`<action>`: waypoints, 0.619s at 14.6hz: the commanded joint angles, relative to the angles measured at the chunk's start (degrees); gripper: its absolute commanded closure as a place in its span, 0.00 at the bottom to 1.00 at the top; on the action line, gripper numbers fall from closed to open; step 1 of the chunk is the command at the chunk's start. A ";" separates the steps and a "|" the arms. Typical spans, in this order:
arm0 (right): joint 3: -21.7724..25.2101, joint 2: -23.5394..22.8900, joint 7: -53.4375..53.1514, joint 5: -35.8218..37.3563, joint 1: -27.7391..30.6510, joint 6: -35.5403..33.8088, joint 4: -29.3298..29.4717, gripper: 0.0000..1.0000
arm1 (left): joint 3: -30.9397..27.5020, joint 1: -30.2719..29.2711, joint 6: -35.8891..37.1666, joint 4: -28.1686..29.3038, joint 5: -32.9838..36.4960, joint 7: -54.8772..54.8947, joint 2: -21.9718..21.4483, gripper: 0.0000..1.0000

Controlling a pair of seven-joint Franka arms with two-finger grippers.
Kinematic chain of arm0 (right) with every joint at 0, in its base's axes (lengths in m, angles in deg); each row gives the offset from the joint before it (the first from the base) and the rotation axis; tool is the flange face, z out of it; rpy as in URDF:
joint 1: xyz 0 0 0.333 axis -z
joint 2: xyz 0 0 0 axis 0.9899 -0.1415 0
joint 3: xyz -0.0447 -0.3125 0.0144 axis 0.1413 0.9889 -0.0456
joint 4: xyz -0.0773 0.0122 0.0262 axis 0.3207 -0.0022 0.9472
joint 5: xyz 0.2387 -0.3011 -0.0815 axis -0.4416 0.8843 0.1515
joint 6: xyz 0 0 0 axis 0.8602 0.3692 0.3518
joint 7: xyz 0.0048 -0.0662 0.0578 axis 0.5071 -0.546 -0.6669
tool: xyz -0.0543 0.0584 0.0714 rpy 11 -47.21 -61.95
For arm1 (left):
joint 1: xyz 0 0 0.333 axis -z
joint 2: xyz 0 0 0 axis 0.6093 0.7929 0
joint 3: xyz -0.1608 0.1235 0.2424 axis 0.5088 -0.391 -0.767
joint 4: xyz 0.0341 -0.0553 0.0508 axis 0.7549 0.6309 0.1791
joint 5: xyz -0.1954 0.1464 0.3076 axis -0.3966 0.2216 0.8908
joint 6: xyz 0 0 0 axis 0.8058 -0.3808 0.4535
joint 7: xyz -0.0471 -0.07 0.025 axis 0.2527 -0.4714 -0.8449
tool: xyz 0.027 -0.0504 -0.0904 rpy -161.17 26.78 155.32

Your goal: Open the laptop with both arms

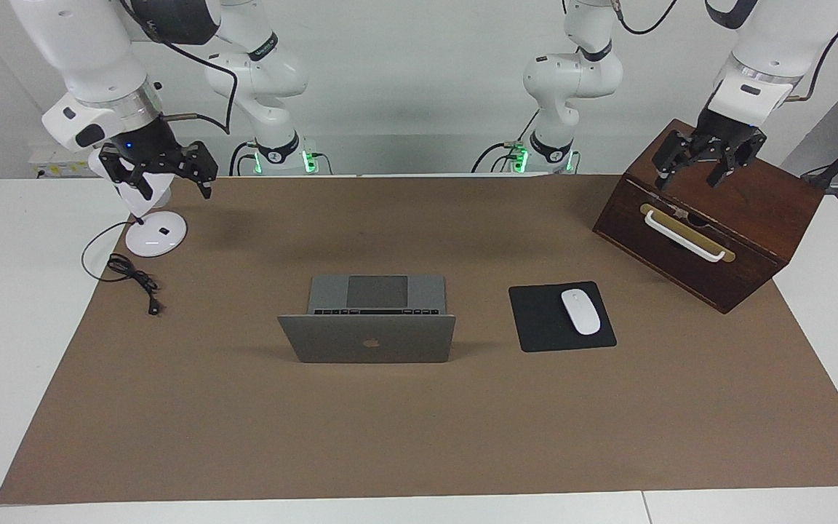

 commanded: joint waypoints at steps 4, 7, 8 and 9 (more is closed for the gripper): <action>-0.37 1.54 0.73 -0.32 0.57 -0.16 -1.69 0.00 | 0.52 -0.48 -1.15 1.53 1.08 -0.15 -0.65 0.00; -0.37 1.54 0.73 -0.32 0.57 -0.25 -1.69 0.00 | 0.44 -0.48 -1.50 1.89 1.08 -0.15 -0.82 0.00; -0.37 1.54 0.73 -0.32 0.57 -0.17 -1.69 0.00 | 0.44 -0.48 -1.50 1.89 1.08 -0.15 -0.82 0.00; -0.37 1.54 0.73 -0.32 0.57 -0.16 -1.60 0.00 | 0.44 -0.48 -1.59 1.89 1.08 -0.15 -0.82 0.00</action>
